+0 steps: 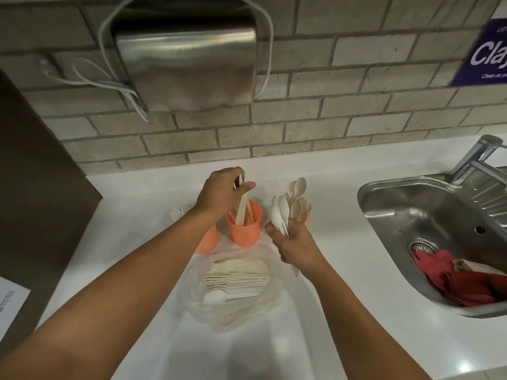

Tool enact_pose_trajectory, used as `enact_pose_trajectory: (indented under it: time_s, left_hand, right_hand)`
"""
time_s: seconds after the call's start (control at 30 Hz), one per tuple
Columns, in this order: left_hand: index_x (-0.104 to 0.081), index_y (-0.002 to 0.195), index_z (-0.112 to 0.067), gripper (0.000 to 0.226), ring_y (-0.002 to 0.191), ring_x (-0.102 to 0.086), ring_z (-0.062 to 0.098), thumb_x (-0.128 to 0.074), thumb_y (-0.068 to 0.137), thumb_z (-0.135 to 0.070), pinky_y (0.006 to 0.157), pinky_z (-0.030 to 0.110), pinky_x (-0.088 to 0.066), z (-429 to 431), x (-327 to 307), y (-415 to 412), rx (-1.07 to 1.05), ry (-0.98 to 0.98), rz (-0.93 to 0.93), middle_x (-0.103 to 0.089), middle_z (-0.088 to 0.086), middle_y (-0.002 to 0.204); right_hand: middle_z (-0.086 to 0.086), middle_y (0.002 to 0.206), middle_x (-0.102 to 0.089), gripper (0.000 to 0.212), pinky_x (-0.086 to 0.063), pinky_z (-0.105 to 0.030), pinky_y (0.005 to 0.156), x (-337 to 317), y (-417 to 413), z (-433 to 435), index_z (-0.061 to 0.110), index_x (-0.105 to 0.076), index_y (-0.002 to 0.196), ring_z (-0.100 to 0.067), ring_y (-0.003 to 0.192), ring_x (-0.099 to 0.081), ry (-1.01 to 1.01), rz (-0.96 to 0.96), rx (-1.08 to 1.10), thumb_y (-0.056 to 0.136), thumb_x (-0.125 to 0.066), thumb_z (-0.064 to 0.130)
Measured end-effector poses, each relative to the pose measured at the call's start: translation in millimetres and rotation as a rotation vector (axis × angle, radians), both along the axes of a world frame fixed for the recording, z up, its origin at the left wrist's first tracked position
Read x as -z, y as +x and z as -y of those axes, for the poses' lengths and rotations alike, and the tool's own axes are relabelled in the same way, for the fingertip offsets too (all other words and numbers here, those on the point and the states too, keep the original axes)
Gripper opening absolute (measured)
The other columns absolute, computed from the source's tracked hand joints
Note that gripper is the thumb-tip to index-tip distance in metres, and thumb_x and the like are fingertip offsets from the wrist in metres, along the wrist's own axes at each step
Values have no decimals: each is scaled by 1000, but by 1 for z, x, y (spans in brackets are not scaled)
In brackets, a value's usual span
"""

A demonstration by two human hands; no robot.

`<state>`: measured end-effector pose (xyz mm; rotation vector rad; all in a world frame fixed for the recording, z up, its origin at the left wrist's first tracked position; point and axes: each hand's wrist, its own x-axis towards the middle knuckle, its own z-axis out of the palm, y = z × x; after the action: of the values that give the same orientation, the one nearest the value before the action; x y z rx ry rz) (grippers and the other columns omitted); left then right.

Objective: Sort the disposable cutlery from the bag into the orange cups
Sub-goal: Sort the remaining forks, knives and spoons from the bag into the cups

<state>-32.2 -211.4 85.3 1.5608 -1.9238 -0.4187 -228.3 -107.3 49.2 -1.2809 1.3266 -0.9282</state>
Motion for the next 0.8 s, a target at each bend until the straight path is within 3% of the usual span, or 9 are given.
enact_pose_trajectory:
  time_s: [0.17, 0.37, 0.5, 0.67, 0.8]
  left_hand:
    - [-57, 79, -19, 36, 73, -63, 22, -73, 92, -48, 69, 41, -55, 3, -3, -2, 5, -11, -9, -65, -2, 74]
    - [-63, 88, -21, 34, 82, -64, 21, -75, 87, -53, 70, 34, -54, 2, 3, 2, 53, 72, 270, -63, -4, 87]
    - [-74, 95, -25, 26, 103, -58, 22, -81, 83, -47, 83, 38, -55, 2, 4, 6, 102, 141, 425, -54, -3, 100]
    - [-73, 104, -27, 34, 108, -52, 17, -79, 84, -53, 90, 37, -50, -4, 1, 8, 58, 121, 201, -56, -3, 106]
    - [-72, 102, -26, 16, 92, -61, 11, -67, 97, -40, 86, 36, -54, -24, -13, 0, -56, -26, -86, -64, -6, 103]
  right_hand:
    - [7, 55, -43, 24, -36, -28, 46, 0, 2, 1, 28, -57, 78, -10, 48, -39, 27, 16, 3, 100, -62, 31]
    - [7, 55, -41, 28, -35, -27, 45, -2, 5, -1, 33, -55, 73, -11, 47, -38, 25, 0, 12, 99, -64, 32]
    - [5, 56, -41, 24, -34, -27, 45, -4, 4, -1, 32, -58, 77, -12, 48, -37, 18, 5, 12, 100, -63, 30]
    - [14, 54, -46, 9, -35, -27, 46, -5, 3, -4, 34, -57, 94, -9, 48, -38, 23, 50, 1, 99, -65, 32]
    - [-6, 67, -37, 15, -27, -29, 49, -5, 3, -6, 31, -51, 91, -15, 52, -29, 78, 181, 23, 100, -62, 35]
